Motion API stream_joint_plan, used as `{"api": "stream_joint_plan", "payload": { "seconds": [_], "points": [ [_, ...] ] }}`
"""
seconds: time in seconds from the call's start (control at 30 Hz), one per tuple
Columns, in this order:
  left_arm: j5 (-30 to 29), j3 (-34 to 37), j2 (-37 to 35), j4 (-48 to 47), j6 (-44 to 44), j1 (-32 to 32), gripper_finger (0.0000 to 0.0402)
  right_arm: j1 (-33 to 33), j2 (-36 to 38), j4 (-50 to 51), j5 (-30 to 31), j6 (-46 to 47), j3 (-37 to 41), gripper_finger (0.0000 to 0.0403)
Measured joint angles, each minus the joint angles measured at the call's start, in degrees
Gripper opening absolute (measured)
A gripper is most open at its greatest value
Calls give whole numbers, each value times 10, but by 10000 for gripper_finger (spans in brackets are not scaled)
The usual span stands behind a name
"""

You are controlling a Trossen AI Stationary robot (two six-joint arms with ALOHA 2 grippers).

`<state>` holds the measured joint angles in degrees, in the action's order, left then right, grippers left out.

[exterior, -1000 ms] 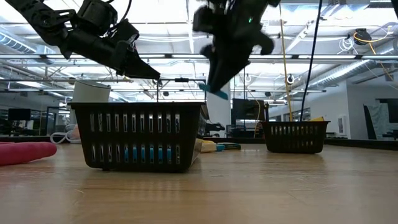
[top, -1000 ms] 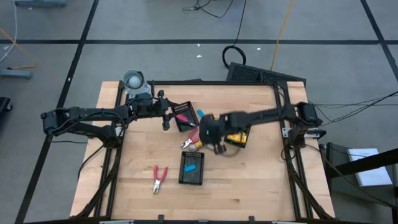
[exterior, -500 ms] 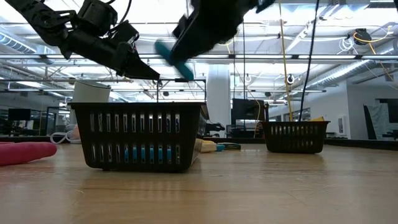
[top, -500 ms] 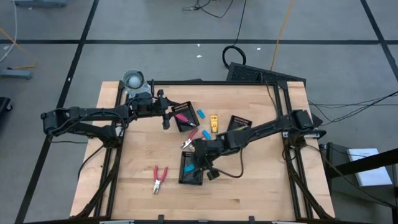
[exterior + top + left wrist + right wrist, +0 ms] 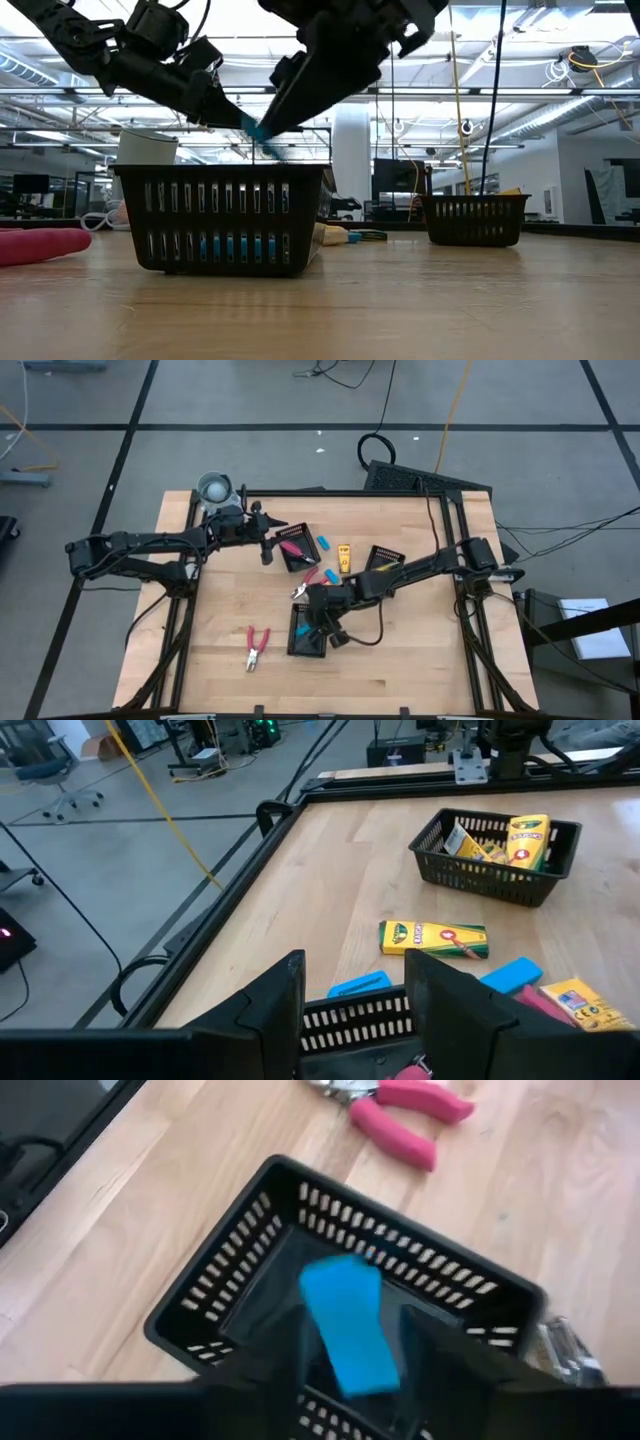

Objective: Pick & Place School Supplies
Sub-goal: Put the blue eraser into the bottom left black basket

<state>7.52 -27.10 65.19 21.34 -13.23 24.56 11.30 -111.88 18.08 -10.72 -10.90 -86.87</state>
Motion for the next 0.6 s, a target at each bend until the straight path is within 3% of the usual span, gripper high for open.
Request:
{"api": "stream_joint_plan", "payload": {
  "seconds": [0.13,0.23,0.37,0.6],
  "points": [
    [1,0,0,0,0,0,177,-8,2,1,-1,12,0,226],
    [0,0,0,0,0,0,177,-8,2,1,0,12,0,249],
    [0,0,0,0,0,0,177,-9,2,4,10,12,0,247],
    [0,0,0,0,-2,0,177,-42,9,85,84,-10,0,236]
  ]
}}
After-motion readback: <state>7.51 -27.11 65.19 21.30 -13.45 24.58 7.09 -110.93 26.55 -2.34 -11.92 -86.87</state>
